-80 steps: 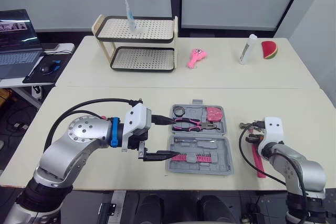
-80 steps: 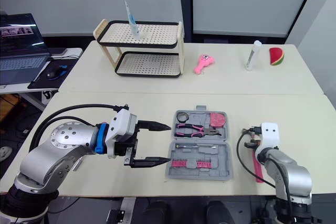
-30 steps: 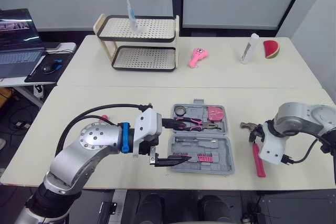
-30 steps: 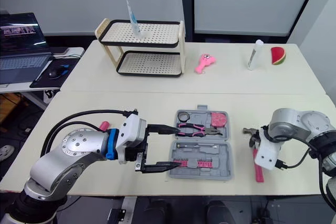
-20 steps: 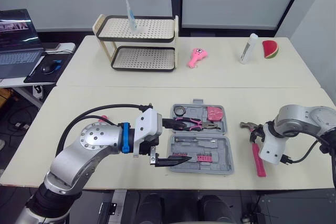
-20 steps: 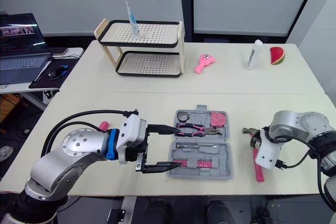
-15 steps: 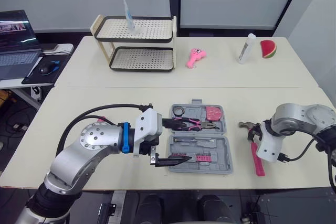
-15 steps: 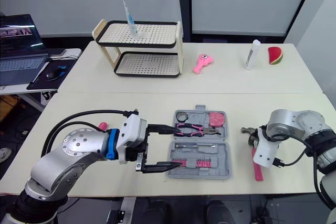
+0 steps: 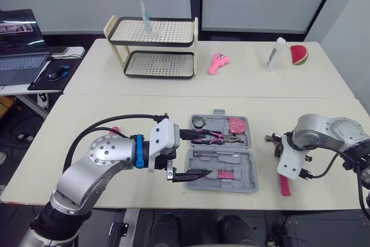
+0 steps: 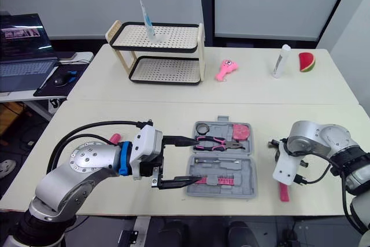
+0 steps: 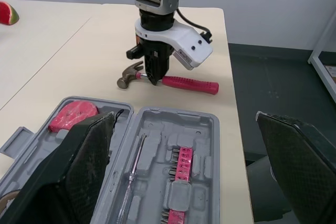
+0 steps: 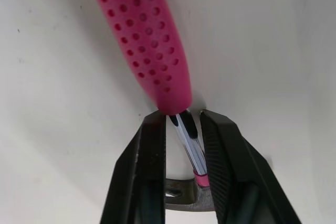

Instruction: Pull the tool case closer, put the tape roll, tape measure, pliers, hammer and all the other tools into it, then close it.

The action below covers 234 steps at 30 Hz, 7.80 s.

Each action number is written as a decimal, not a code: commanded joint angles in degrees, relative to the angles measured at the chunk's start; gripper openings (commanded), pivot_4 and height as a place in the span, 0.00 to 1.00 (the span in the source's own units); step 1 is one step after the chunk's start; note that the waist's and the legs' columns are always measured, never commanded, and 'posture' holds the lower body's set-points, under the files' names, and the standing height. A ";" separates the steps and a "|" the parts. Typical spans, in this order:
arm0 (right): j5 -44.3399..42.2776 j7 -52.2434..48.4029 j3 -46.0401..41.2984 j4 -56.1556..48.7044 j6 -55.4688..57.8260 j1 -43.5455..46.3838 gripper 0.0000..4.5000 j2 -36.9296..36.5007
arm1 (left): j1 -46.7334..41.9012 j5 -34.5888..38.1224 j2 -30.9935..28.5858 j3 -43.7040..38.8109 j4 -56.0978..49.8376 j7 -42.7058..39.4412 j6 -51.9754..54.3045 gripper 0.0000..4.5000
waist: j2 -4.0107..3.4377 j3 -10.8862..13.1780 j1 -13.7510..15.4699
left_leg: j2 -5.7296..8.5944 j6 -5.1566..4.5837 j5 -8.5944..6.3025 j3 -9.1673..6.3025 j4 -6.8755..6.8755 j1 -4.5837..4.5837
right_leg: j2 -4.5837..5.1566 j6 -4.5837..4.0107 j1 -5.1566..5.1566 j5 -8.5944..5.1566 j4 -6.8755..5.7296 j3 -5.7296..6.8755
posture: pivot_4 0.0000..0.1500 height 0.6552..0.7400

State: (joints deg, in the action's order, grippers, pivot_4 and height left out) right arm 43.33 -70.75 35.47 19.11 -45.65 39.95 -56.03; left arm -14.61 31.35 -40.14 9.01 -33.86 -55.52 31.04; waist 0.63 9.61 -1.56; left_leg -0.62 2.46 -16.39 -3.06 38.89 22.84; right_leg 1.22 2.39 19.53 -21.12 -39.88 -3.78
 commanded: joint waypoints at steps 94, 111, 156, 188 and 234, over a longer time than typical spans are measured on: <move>-54.20 31.89 -41.80 -14.28 84.83 -29.80 0.62 14.65 | -3.14 1.67 -3.18 -2.75 1.69 -6.69 -2.32 1.00 | -0.03 0.04 -0.11 | 0.06 -0.09 -0.05 -0.14 -0.08 0.03 | -0.16 0.01 -0.12 -0.01 0.07 -0.06 | 1.00 1.00; -53.65 32.45 -41.68 -10.95 79.62 -30.27 0.08 15.87 | -1.05 0.55 -4.81 -4.94 3.53 -7.96 -5.17 1.00 | -0.02 0.04 -0.18 | 0.04 -0.09 -0.05 -0.14 -0.08 0.00 | -0.16 0.01 -0.15 -0.01 0.07 -0.05 | 1.00 1.00; -42.76 9.01 -3.65 -41.81 87.72 -10.94 0.05 5.34 | 14.08 -5.57 -15.85 -12.86 7.00 -16.61 -16.71 1.00 | -0.27 0.29 -0.29 | -0.02 -0.10 -0.06 -0.11 -0.15 0.10 | -0.04 0.01 0.16 -0.01 0.01 0.09 | 1.00 1.00; -37.42 5.92 -1.16 -38.02 84.91 -9.38 0.05 11.43 | 11.44 -5.72 -14.95 -10.66 5.94 -15.35 -14.87 1.00 | -0.27 0.28 -0.29 | -0.03 -0.10 -0.06 -0.11 -0.14 0.10 | -0.05 0.01 0.23 -0.01 -0.06 0.11 | 1.00 1.00; -43.21 7.74 -8.10 -34.33 76.33 -16.02 0.01 13.26 | 10.18 -5.33 -14.64 -10.37 5.12 -13.94 -13.61 1.00 | -0.26 0.28 -0.28 | -0.02 -0.10 -0.06 -0.13 -0.13 0.09 | -0.06 0.01 0.17 -0.01 -0.06 0.14 | 1.00 1.00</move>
State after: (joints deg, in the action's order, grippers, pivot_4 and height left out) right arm -0.58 -63.45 27.27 -15.10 31.94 23.59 -43.15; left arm -4.01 25.53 -54.82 -1.51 -27.49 -69.39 17.39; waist 0.37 9.90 -1.84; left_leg -0.65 2.37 -16.45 -3.19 38.77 22.93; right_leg 1.15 2.40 19.70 -21.13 -39.94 -3.64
